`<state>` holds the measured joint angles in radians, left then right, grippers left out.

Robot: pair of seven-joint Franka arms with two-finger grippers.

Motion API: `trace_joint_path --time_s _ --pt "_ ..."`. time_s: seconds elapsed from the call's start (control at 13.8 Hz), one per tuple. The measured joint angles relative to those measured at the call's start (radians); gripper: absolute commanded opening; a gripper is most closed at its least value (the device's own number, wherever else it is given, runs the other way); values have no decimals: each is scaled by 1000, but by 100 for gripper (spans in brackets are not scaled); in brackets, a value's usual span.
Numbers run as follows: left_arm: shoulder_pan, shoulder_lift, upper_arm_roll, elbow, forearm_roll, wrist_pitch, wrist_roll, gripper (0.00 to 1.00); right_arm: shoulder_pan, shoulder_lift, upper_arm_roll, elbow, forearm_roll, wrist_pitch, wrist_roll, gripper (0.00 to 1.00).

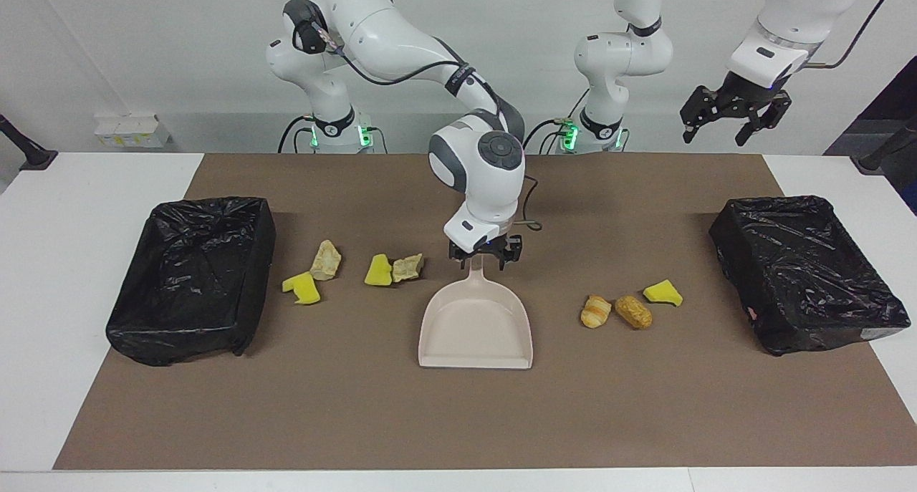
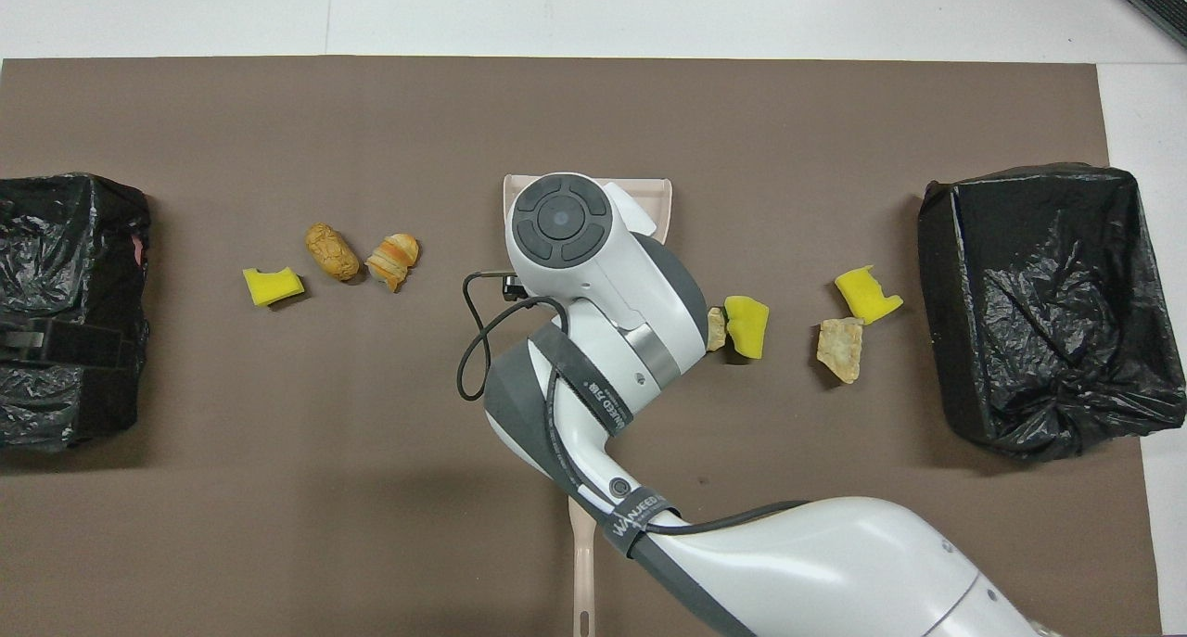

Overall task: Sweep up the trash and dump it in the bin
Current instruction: 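Reach the right gripper to the beige dustpan handle and grasp it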

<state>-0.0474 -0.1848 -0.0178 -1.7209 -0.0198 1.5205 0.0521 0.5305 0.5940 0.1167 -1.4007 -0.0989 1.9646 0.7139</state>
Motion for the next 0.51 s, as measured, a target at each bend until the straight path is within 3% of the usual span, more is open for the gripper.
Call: trace_joint_path --time_s 0.22,0.29,0.43,0.51 --pt "0 0 0 0 0 0 0 100 -2 -5 -1 -31 0 17 13 47" --pt "0 0 0 0 0 0 0 100 -2 -8 -2 -44 0 28 14 40" --pt "0 0 0 0 0 0 0 100 -2 -12 -3 -60 0 42 15 5" --pt "0 0 0 -2 0 0 1 100 -2 -15 -4 -64 0 42 15 0"
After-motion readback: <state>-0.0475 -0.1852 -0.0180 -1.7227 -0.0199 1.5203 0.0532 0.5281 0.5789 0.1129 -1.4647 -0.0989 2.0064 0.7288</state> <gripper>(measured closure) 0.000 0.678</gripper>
